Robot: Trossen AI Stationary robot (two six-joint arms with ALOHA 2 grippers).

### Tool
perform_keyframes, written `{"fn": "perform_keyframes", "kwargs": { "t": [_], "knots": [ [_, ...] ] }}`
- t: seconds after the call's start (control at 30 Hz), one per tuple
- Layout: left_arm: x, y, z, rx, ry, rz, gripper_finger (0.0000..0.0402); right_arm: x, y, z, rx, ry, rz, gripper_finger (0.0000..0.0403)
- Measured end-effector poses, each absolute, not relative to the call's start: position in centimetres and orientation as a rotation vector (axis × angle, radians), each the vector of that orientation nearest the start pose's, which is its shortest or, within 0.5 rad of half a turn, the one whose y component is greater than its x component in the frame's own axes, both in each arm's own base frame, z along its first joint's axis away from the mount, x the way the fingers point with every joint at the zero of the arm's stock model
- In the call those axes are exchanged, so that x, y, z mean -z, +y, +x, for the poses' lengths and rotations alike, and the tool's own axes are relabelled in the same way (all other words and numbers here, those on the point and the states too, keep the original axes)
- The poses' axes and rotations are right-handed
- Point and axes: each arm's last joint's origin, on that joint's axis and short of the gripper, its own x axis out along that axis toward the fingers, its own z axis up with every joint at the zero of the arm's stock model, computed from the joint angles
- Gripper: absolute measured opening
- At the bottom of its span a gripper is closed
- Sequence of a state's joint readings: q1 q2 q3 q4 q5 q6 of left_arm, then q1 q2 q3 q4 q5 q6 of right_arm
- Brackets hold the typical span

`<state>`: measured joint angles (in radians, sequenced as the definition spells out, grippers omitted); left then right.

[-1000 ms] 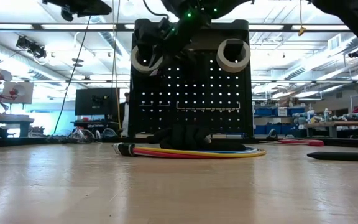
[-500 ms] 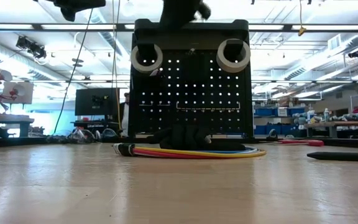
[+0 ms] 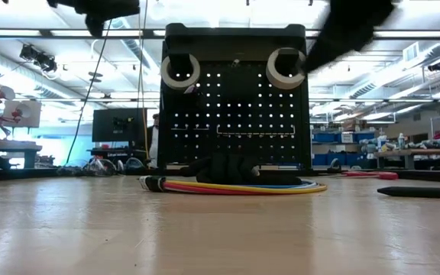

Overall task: Hang tools onto peg board
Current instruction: Put the black pen into the black bin on the peg board

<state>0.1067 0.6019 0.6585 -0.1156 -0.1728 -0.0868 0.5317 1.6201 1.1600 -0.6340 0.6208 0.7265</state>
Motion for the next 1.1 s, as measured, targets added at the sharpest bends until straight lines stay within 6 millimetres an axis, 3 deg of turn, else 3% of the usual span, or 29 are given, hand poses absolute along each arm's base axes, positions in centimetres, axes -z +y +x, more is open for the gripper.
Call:
{"fn": "perform_keyframes", "kwargs": {
  "t": [0.17, 0.33, 0.6, 0.8, 1.1],
  "knots": [
    [-30.3, 1.2, 15.8, -0.132, -0.038, -0.137, 0.0086, -17.8, 17.2, 23.2, 0.455, 0.781, 0.116, 0.0151],
    [-28.5, 0.3, 17.1, -0.059, -0.123, -0.192, 0.0086, -14.5, 18.1, 19.0, 0.481, 0.731, 0.107, 0.0152],
    [-26.9, -1.1, 18.7, -0.015, -0.095, -0.245, 0.0086, -11.6, 18.8, 13.2, 0.443, 0.665, 0.168, 0.0154],
    [-25.7, -1.2, 19.8, -0.095, -0.033, -0.244, 0.0086, -10.6, 19.1, 10.2, 0.365, 0.659, 0.156, 0.0154],
    [-24.6, -1.3, 21.5, -0.123, -0.041, -0.277, 0.0086, -7.0, 15.8, 8.3, 0.288, 0.561, 0.204, 0.0148]
  ]
}}
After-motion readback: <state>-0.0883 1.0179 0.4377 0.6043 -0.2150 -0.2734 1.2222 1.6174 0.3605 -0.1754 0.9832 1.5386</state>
